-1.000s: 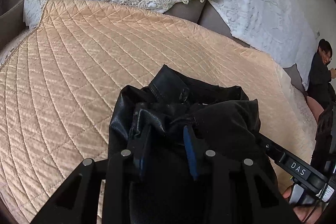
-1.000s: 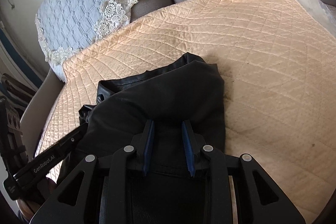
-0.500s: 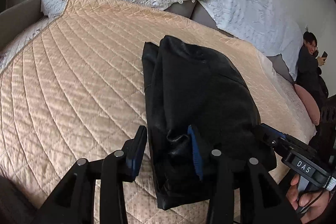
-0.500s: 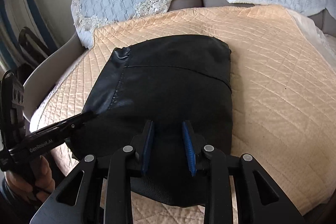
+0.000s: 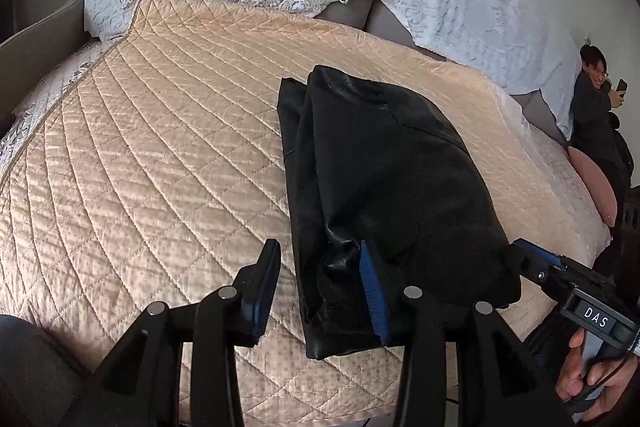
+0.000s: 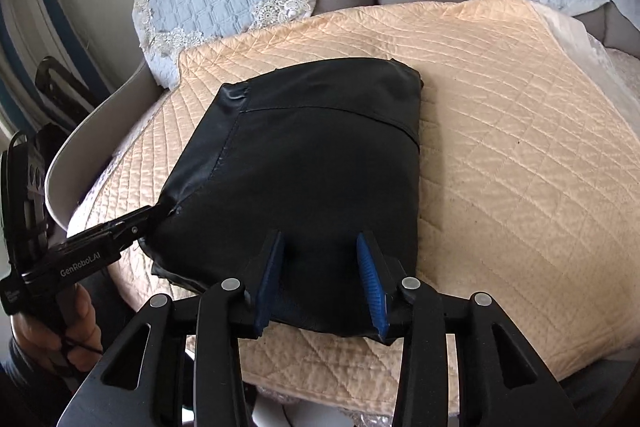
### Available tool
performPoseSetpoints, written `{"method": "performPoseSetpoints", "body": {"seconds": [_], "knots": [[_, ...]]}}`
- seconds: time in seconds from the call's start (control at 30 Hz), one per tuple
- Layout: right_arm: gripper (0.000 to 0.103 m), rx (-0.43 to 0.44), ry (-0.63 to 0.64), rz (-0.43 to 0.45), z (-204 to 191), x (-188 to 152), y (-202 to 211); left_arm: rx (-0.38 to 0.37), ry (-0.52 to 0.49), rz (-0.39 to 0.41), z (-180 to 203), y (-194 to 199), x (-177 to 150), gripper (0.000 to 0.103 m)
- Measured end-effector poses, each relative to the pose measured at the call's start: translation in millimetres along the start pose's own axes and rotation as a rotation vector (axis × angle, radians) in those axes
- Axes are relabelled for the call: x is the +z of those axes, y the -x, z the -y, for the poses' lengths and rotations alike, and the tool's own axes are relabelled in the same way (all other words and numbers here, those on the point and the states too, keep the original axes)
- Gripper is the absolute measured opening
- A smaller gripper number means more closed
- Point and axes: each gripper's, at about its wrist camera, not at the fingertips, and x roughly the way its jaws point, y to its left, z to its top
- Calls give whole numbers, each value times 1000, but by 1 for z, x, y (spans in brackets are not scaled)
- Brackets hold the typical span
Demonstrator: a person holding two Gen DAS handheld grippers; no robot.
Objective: Fold large clothes
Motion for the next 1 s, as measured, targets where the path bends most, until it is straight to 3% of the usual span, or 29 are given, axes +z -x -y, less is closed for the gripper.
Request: {"method": "performPoseSetpoints", "body": {"seconds": [0.27, 0.6, 0.7, 0.8, 1.0], "knots": [[39, 20, 2, 12, 2, 9, 5, 16, -9, -8, 3, 4, 9, 43], [42, 17, -9, -34, 12, 17, -8, 8, -24, -1, 1, 0, 19, 43], [44, 45, -36, -19, 20, 26, -6, -18, 0, 9, -3, 2, 27, 43], [59, 92, -96, -8, 35, 35, -9, -41, 16, 25, -7, -1, 40, 43], [60, 180, -210, -44, 70, 56, -38, -133, 73, -41, -17, -35, 67, 48]]}}
